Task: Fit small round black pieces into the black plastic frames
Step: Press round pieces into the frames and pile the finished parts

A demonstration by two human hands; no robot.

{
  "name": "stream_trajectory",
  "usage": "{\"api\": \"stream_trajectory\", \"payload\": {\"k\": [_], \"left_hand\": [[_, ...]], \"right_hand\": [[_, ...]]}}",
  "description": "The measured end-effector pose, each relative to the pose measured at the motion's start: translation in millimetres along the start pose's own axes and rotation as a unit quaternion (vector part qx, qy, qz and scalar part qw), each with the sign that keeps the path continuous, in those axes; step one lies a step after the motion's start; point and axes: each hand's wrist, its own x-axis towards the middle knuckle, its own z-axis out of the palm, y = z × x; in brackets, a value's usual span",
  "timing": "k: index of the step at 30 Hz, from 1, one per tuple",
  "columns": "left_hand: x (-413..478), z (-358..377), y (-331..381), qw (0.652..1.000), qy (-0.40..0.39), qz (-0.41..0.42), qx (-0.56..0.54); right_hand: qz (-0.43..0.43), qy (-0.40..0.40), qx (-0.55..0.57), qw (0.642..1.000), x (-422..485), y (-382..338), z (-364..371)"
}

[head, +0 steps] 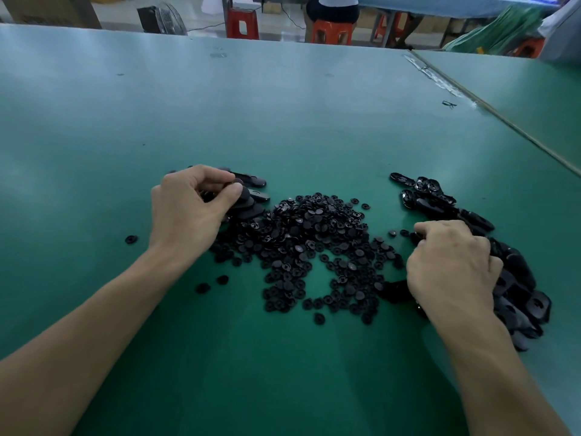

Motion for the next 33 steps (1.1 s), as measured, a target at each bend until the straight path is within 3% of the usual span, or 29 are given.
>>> {"api": "stream_trajectory", "payload": {"k": [10,14,19,23,27,30,33], "left_hand": [[0,-1,-4,0.995,0.035,0.006,0.094],[-7,4,12,0.998,0.03,0.031,0.039],[-28,14,41,0.994,-0.062,0.028,-0.087],[-47,21,51,0.967,-0.162,-0.01,-0.194],[-58,27,48,0.947,-0.214,-0.048,-0.234],[-60,27,47,0.939,-0.222,-0.055,-0.256],[-60,26,46,0.932,-0.224,-0.06,-0.279]], "right_hand": [[-0.024,0.043,0.07,0.996,6,6,4],[-0.041,0.069,0.116,0.99,7,7,5],[-0.089,0.101,0.166,0.977,6,5,3],[-0.192,0.12,0.288,0.93,-2,-11,3],[-0.275,0.037,0.421,0.863,-15,-26,8],[-0.327,0.002,0.441,0.836,-21,-32,14],[-0.352,0.002,0.43,0.832,-23,-33,17]]}}
